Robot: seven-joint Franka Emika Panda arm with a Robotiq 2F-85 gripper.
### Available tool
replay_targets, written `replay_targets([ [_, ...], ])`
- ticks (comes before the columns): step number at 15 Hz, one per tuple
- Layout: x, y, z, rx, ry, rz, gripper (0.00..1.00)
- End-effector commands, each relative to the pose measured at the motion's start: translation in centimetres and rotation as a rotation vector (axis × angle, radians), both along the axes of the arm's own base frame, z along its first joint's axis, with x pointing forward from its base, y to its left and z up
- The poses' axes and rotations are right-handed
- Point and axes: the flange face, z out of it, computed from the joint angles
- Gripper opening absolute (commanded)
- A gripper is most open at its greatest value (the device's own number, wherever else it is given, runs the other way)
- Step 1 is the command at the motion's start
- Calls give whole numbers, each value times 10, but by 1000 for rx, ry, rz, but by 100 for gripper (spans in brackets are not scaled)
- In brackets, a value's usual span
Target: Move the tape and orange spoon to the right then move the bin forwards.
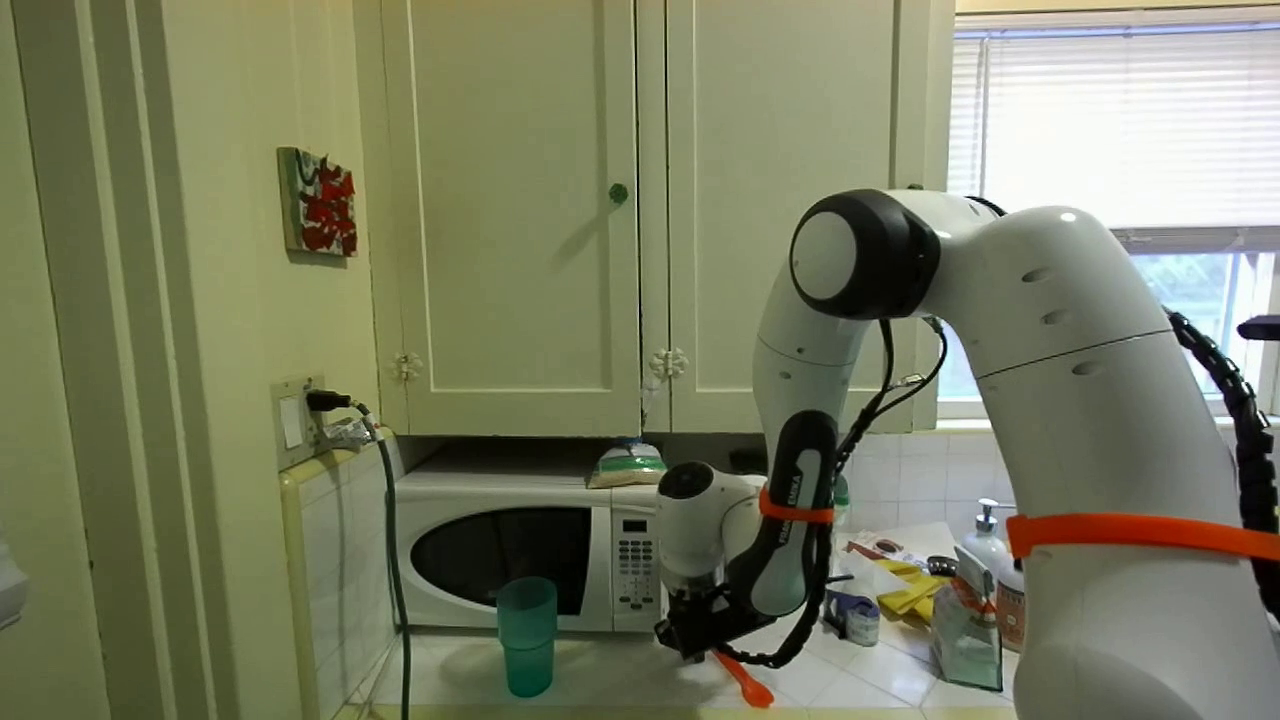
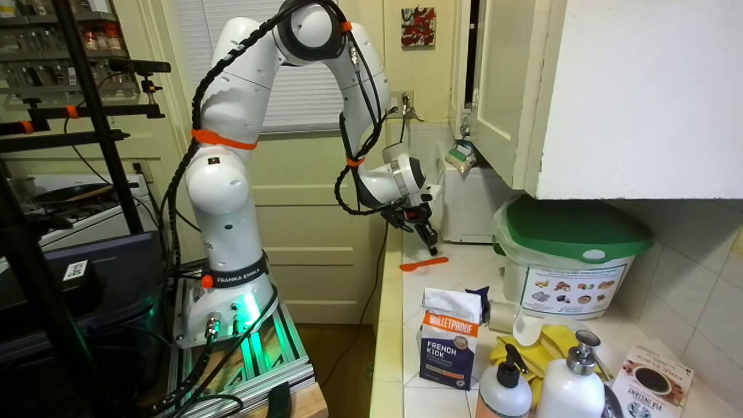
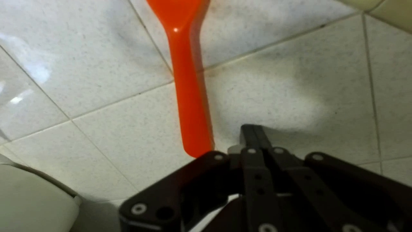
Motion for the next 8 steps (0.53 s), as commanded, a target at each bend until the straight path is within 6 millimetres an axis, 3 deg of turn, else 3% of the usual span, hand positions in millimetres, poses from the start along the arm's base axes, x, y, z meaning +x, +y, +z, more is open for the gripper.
replay_targets([
  [1,-14,-15,-20,40,36,-18,0],
  [8,-36,-34,-19,52,58,-75,0],
])
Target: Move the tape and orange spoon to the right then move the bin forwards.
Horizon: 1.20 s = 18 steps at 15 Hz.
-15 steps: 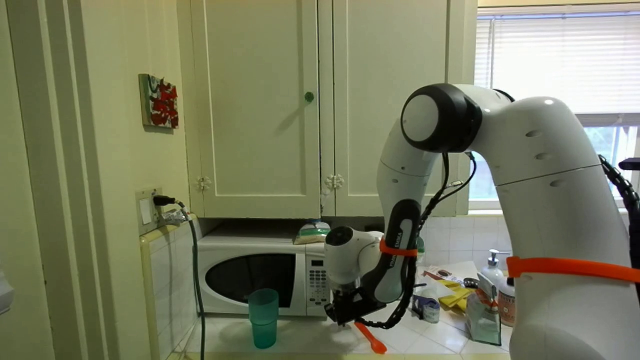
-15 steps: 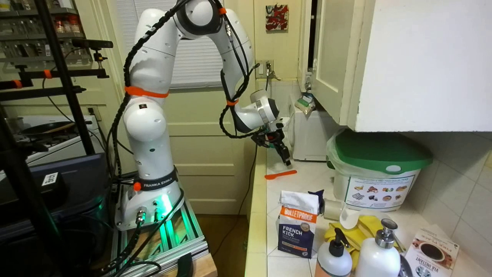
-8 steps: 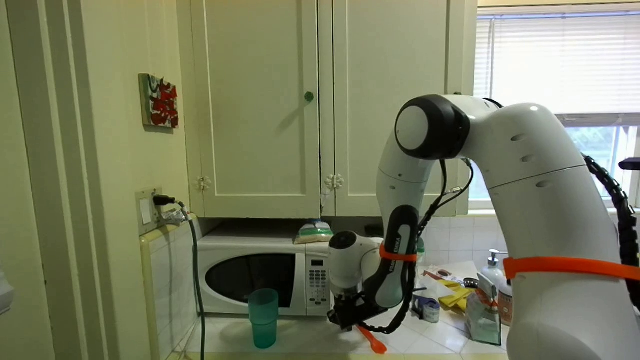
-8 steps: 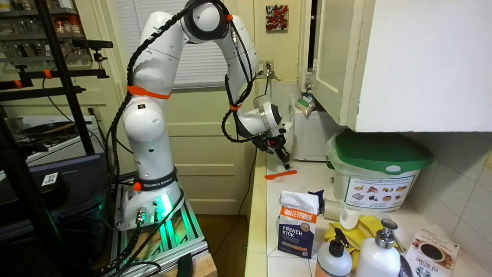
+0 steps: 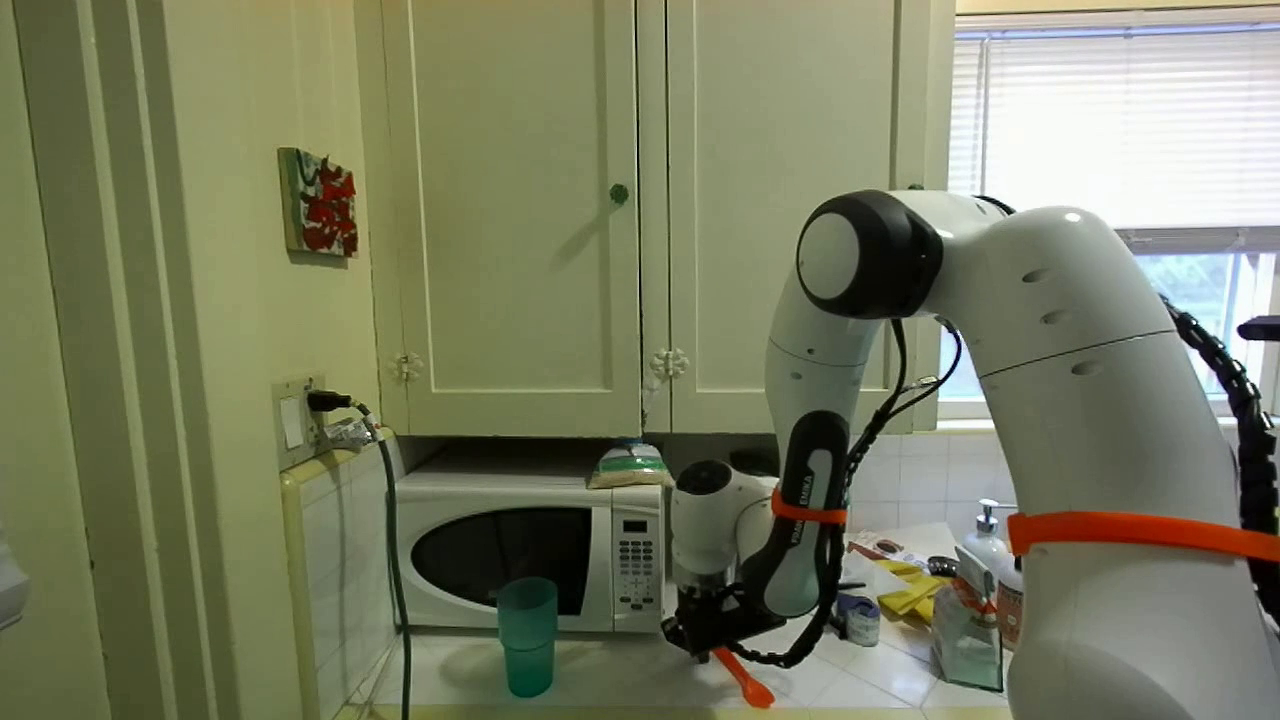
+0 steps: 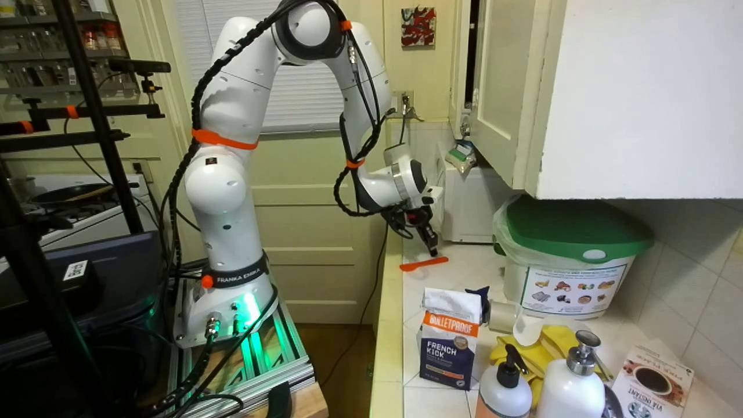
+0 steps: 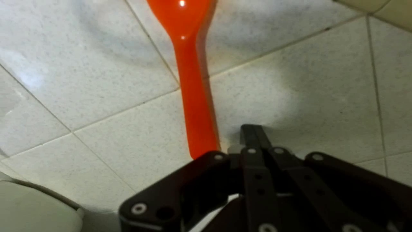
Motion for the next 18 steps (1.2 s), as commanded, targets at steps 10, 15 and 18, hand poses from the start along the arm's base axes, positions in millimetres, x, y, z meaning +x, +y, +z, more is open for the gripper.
replay_targets([
  [10,-56,-75,-32,-68,145,-127,0],
  [15,-66,-90,-33,-69,156,-155,0],
  [18,-68,-74,-8,-46,89,-122,0],
])
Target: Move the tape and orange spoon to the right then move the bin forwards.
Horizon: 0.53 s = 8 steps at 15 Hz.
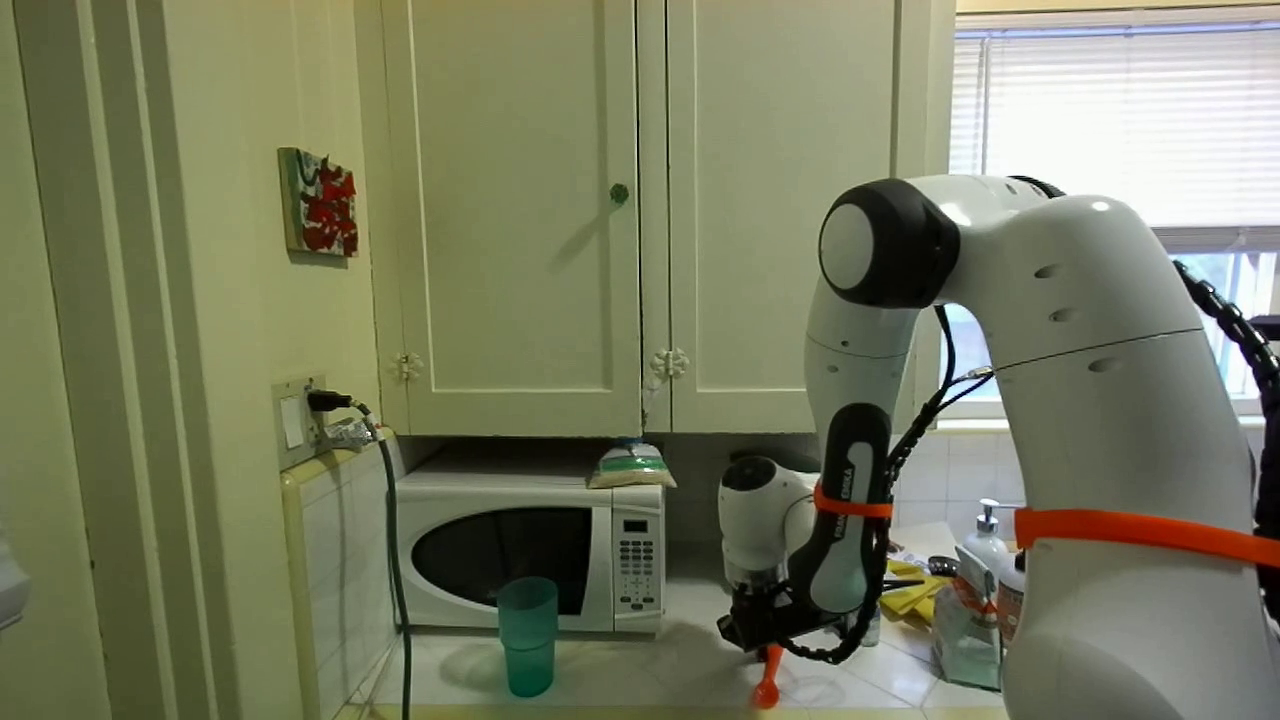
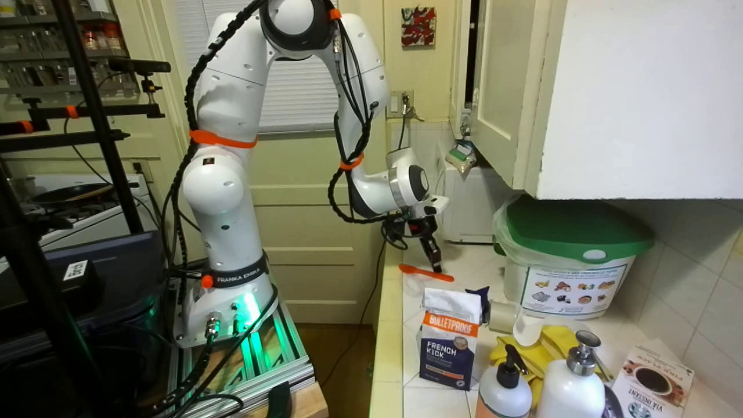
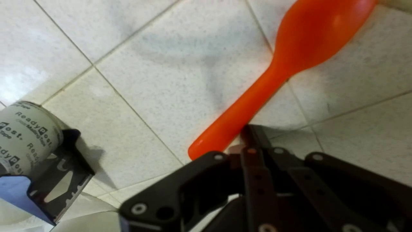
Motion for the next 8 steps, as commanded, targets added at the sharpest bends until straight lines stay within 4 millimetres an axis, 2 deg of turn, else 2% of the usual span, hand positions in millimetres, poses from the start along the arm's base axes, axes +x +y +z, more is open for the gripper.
replay_targets([
  [1,-36,-4,-2,-3,31,0,0],
  [5,-62,-1,10,-22,12,-7,0],
  [8,-70,0,19,-46,-34,-11,0],
])
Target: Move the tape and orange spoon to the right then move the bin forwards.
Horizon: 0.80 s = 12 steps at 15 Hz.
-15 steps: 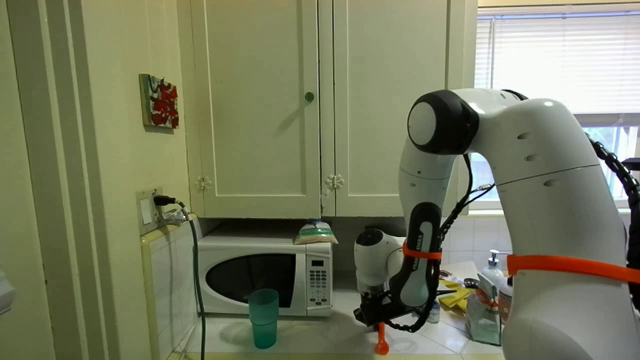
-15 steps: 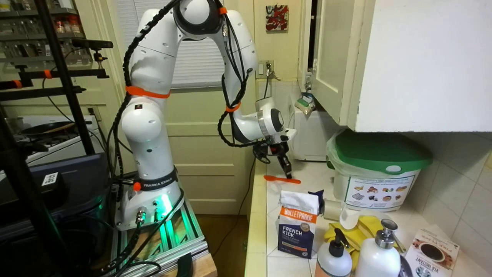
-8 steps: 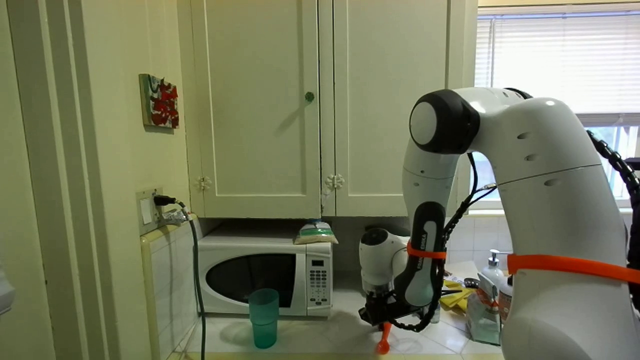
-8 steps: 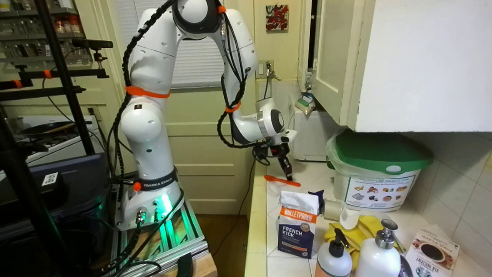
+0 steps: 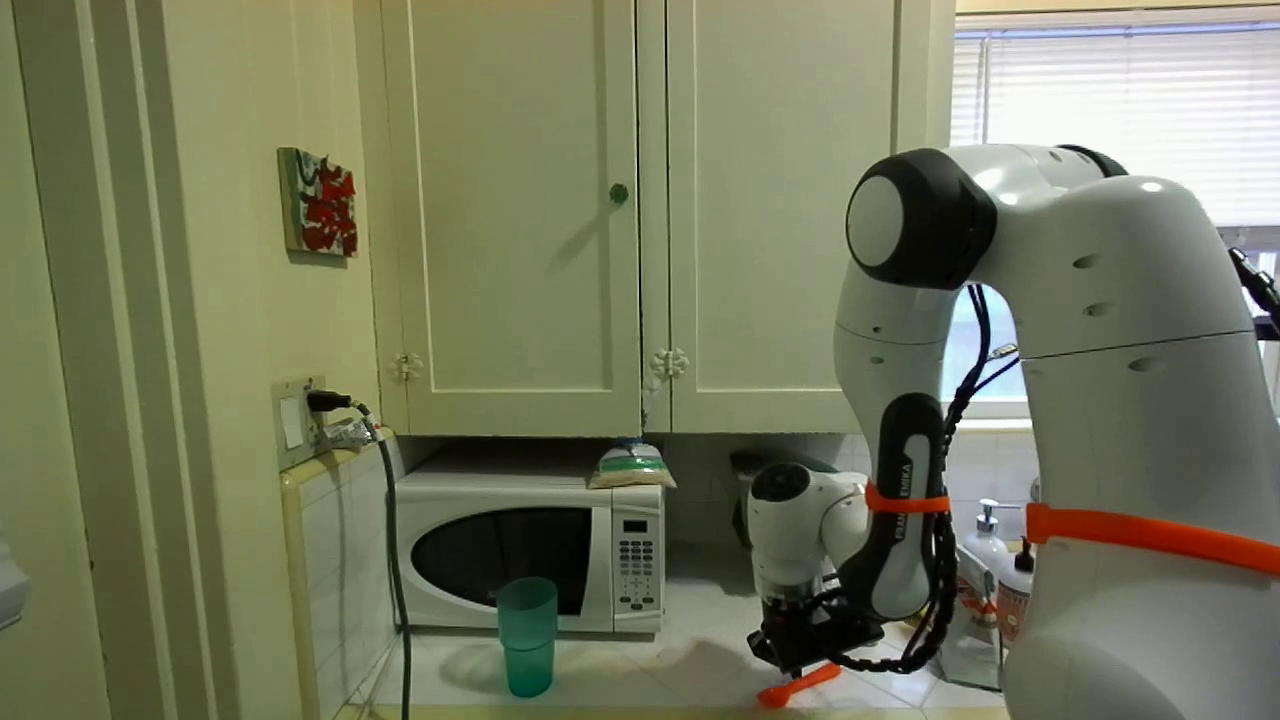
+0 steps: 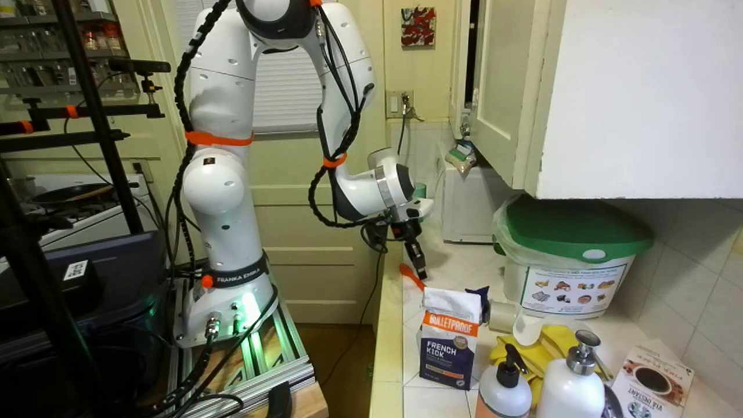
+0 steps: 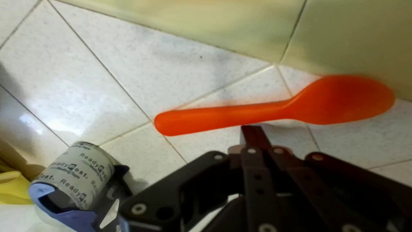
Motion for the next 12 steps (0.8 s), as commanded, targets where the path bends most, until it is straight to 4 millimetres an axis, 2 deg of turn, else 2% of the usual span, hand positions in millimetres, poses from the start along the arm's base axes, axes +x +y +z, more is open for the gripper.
replay_targets([
  [1,-14,4,18,-29,-70,-17,0],
  [5,-15,12,25,-31,-117,14,0],
  [11,-18,31,13,28,-91,56,0],
  [12,-19,33,13,42,-91,44,6],
])
